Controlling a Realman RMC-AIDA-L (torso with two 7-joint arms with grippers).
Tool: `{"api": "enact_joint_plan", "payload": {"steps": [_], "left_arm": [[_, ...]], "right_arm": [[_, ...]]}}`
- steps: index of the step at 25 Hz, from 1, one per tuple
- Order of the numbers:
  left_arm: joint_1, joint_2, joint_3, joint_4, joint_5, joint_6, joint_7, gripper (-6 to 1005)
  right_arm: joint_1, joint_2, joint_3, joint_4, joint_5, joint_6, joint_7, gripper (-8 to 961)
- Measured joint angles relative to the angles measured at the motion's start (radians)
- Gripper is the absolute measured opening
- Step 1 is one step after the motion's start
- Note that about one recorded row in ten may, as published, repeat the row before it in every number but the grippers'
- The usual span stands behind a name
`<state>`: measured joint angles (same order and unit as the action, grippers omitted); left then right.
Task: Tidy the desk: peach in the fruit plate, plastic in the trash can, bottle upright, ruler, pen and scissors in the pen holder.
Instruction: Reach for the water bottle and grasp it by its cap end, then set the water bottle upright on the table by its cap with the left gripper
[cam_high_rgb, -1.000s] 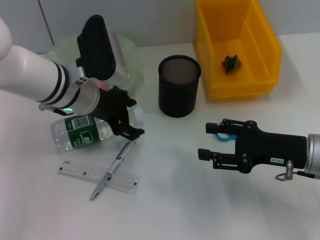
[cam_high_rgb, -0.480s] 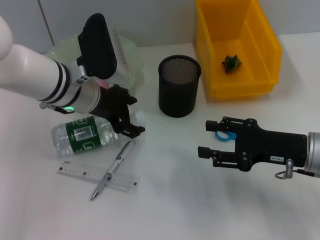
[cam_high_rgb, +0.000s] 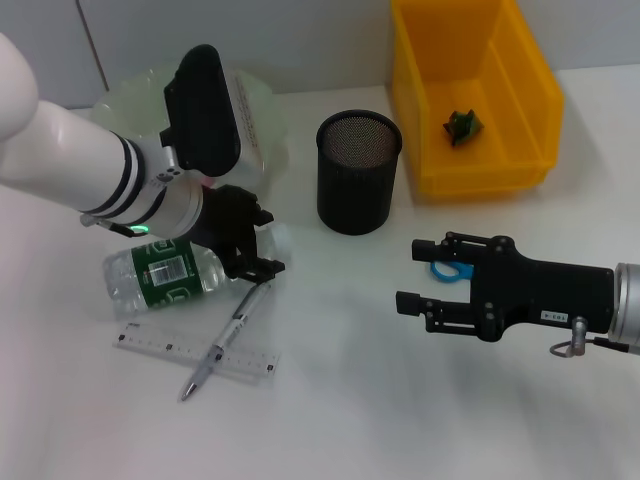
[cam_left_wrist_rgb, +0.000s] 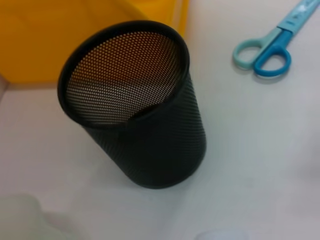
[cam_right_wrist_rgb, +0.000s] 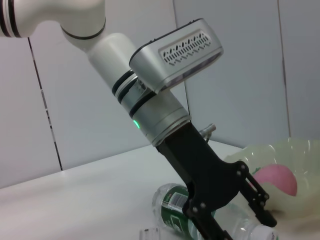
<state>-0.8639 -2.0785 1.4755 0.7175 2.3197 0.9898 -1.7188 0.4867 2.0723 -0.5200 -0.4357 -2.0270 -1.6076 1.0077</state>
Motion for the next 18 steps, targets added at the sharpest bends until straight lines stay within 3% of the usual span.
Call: {"api": "enact_joint_plan", "payload": {"steps": [12, 18], "left_arm": [[-0.001, 0.001, 0.0, 0.005, 0.001, -0.004, -0.006, 495], [0.0, 0.001, 0.0, 0.009, 0.001, -0.01, -0.005, 462]], "right_arm": [[0.003, 0.0, 0.0, 0.0, 0.013, 0.0, -0.001, 723], [0.003, 0.0, 0.0, 0.0, 0.013, 0.0, -0.002, 723]]}}
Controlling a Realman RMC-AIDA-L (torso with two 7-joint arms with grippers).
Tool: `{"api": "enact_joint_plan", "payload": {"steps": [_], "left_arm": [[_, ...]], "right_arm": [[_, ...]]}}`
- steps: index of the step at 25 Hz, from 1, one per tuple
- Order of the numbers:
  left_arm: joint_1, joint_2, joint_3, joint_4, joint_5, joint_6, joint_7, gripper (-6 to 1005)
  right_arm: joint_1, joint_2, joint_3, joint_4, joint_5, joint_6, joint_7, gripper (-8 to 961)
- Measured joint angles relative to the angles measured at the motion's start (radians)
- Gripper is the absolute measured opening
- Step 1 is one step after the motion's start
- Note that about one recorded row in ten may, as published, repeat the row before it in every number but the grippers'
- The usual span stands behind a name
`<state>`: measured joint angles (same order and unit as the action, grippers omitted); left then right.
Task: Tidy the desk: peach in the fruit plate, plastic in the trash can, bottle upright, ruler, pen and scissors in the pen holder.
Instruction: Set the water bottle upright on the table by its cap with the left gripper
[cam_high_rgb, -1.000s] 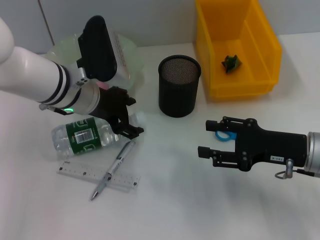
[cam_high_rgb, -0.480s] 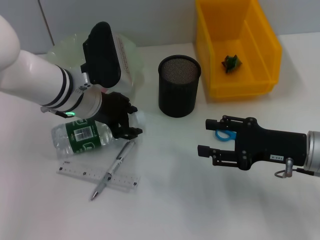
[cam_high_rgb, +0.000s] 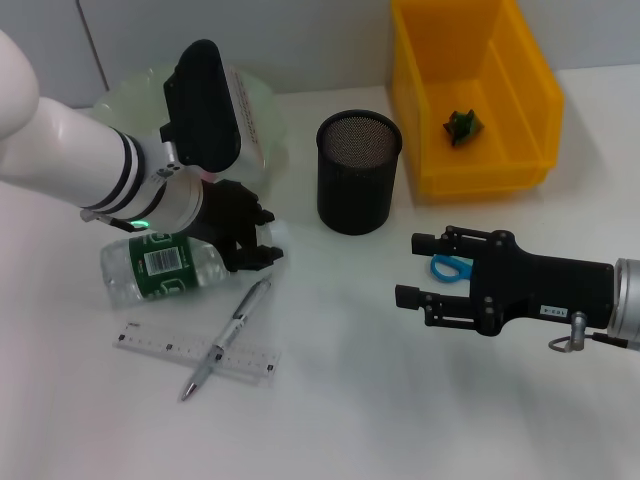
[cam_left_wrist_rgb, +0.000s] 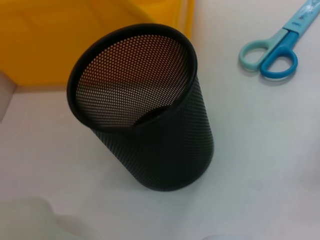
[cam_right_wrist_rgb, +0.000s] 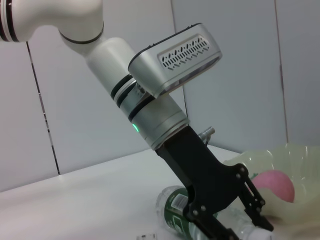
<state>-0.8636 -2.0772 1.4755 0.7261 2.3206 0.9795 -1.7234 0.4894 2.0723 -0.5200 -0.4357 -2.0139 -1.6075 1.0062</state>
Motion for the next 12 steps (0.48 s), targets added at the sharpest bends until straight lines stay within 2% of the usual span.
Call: {"api": "enact_joint_plan", "payload": {"steps": [10, 12], "left_arm": [[0.032, 0.005, -0.019, 0.087, -0.012, 0.044, -0.017, 441], [0.042, 0.008, -0.059, 0.124, -0.017, 0.091, -0.034, 441]], "right_arm": [[0.0, -0.004, 0.0, 0.0, 0.0, 0.004, 0.0, 723], [0.001, -0.004, 0.0, 0.0, 0.0, 0.005, 0.0, 723]]}}
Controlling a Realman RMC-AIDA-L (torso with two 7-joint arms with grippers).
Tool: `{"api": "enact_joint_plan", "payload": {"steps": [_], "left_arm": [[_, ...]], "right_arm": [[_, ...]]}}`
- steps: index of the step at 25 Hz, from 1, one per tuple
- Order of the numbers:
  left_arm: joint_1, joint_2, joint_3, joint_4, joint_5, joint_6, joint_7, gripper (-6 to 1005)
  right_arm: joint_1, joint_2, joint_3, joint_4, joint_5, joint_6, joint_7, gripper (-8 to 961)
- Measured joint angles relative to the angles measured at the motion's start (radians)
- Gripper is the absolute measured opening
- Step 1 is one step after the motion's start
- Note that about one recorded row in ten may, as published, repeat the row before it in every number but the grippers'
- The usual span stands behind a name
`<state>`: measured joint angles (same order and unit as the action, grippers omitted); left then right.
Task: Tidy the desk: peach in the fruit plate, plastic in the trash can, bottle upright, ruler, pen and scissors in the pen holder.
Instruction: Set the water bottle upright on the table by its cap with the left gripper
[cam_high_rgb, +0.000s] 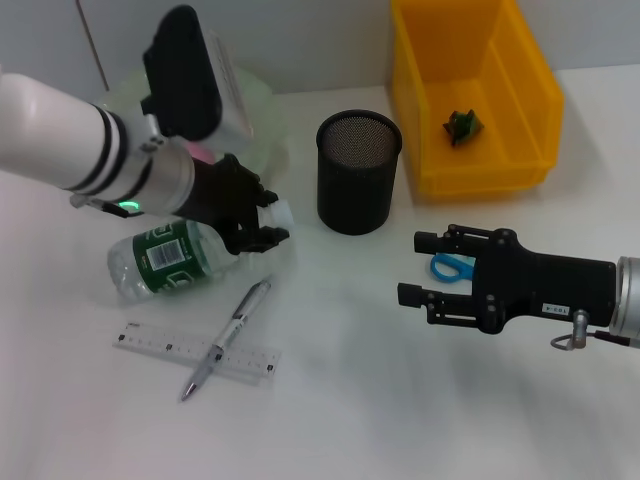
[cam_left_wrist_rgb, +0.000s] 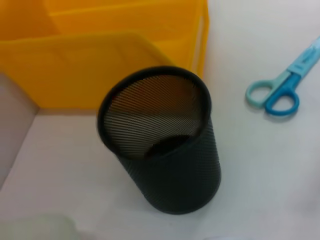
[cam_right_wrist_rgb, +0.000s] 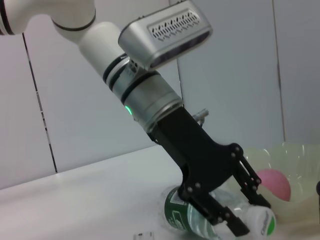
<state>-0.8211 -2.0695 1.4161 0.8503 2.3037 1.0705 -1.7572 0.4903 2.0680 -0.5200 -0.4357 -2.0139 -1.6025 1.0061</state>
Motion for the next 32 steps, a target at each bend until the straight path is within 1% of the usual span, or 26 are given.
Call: {"api": "enact_joint_plan", "payload": {"steps": [2, 3, 9, 10, 14, 16, 19, 21, 22, 27, 28, 32], "left_arm": [[0.004, 0.0, -0.029, 0.011, 0.0, 0.019, 0.0, 441], [0.011, 0.0, -0.061, 0.027, 0.0, 0.042, 0.0, 440], [0.021, 0.0, -0.092, 0.05, -0.001, 0.067, -0.002, 440], [0.032, 0.0, -0.119, 0.069, -0.001, 0.09, -0.006, 439], [0.034, 0.002, -0.147, 0.073, -0.002, 0.109, -0.007, 439], [0.034, 0.003, -0.194, 0.082, -0.002, 0.145, -0.005, 439], [0.034, 0.003, -0.22, 0.086, -0.002, 0.162, -0.002, 438], [0.034, 0.004, -0.285, 0.088, -0.003, 0.198, 0.003, 438], [0.034, 0.005, -0.304, 0.088, -0.004, 0.208, 0.004, 438], [0.037, 0.006, -0.318, 0.092, -0.005, 0.215, 0.005, 437], [0.048, 0.007, -0.323, 0.112, -0.006, 0.225, 0.005, 437], [0.056, 0.007, -0.323, 0.128, -0.011, 0.235, 0.005, 436]], "right_arm": [[0.001, -0.001, 0.0, 0.0, 0.001, 0.0, 0.0, 723], [0.001, -0.001, 0.0, 0.0, 0.005, 0.0, 0.0, 723], [0.001, -0.002, 0.0, 0.0, 0.009, 0.001, 0.0, 723], [0.001, -0.002, 0.0, 0.0, 0.01, 0.001, 0.0, 723], [0.002, -0.002, 0.0, -0.001, 0.011, 0.001, 0.0, 723], [0.003, -0.003, 0.0, -0.001, 0.011, 0.001, 0.001, 723], [0.005, -0.003, 0.0, -0.002, 0.011, 0.002, 0.003, 723], [0.005, -0.003, 0.0, -0.002, 0.011, 0.003, 0.003, 723], [0.005, -0.003, 0.0, -0.002, 0.011, 0.003, 0.003, 723], [0.006, -0.003, 0.0, -0.002, 0.011, 0.003, 0.003, 723], [0.007, -0.003, 0.0, -0.002, 0.011, 0.003, 0.004, 723], [0.008, -0.003, 0.0, -0.002, 0.011, 0.003, 0.005, 723]]}}
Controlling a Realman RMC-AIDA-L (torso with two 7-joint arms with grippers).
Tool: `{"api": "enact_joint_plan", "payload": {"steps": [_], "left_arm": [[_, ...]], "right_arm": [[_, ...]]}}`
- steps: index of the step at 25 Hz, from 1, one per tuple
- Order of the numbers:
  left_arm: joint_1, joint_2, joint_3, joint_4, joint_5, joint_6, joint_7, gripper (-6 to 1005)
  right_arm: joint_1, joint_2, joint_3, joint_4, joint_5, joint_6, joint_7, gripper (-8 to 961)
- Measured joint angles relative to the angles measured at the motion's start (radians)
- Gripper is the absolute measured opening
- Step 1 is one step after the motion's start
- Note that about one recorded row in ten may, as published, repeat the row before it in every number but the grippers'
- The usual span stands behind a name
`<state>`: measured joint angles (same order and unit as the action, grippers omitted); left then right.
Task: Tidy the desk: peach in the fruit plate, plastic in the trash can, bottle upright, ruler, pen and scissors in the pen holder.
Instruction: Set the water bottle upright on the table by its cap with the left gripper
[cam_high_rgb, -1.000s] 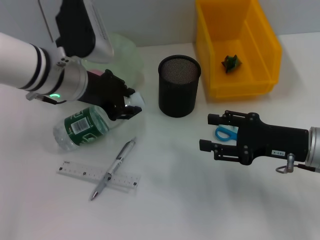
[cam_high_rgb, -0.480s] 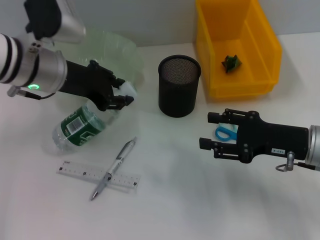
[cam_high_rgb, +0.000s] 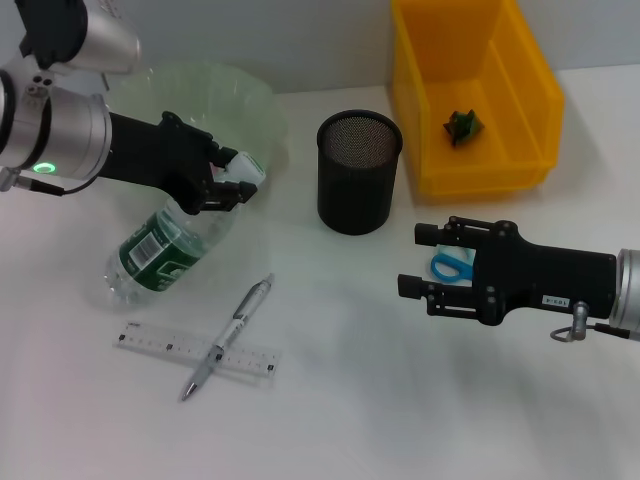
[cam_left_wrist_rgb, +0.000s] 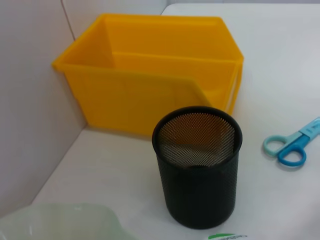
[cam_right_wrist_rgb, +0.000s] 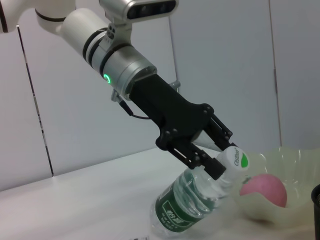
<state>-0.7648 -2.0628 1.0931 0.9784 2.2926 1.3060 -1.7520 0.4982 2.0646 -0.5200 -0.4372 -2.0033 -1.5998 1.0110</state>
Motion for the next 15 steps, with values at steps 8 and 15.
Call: {"api": "enact_joint_plan", "payload": {"steps": [8, 15], "left_arm": [[0.019, 0.0, -0.009, 0.041, -0.006, 0.016, 0.0, 435], [0.029, 0.002, -0.031, 0.062, -0.006, 0.03, 0.0, 434]], "right_arm": [[0.0, 0.0, 0.0, 0.0, 0.0, 0.0, 0.003, 723], [0.002, 0.001, 0.0, 0.0, 0.001, 0.0, 0.004, 722]]}}
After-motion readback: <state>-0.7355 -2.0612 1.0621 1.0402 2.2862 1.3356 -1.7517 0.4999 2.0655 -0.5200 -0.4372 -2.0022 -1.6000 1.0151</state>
